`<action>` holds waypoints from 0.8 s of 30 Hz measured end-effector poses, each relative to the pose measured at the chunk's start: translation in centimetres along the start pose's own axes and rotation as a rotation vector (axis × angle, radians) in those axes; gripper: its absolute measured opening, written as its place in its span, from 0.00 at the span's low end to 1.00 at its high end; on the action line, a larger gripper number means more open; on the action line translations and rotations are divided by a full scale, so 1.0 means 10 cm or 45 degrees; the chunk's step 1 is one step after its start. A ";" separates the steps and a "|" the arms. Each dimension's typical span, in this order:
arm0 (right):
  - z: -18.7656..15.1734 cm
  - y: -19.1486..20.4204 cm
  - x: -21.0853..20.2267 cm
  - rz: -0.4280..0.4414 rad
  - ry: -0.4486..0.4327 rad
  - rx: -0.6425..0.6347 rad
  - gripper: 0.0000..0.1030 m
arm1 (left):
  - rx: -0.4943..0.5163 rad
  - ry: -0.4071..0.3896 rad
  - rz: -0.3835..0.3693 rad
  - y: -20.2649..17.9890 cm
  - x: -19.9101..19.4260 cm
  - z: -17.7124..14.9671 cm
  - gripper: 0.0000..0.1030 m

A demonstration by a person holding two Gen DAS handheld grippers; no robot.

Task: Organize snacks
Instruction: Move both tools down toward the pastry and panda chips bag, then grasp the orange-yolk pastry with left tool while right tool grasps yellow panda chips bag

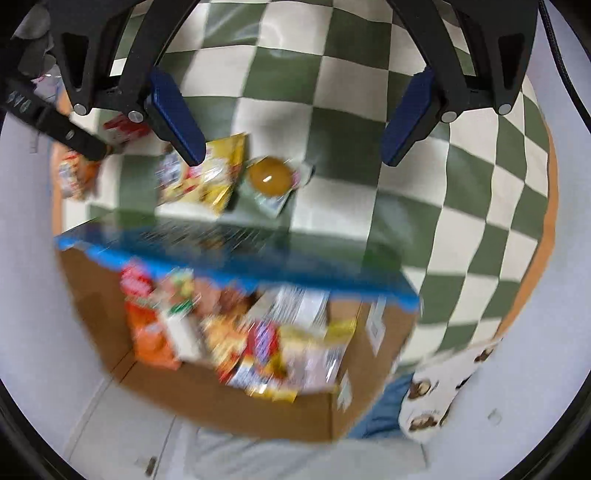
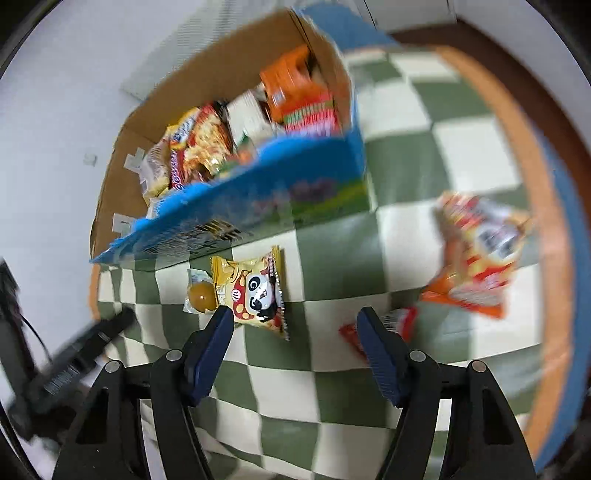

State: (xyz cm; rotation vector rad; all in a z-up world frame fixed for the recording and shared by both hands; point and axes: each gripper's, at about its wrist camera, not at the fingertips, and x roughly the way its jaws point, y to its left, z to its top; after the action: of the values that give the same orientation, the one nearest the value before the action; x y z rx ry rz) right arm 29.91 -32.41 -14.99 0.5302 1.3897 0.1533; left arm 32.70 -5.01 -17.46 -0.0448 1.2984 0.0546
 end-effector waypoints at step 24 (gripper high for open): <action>-0.34 -0.30 0.65 0.066 0.064 0.144 0.38 | -0.010 0.221 -0.041 -0.03 0.93 0.01 0.94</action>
State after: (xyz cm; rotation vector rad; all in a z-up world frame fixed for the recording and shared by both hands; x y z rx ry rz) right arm 27.29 -31.49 -22.37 0.6610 1.4402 0.1313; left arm 35.29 -5.12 -26.42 -0.0789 1.4710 0.0288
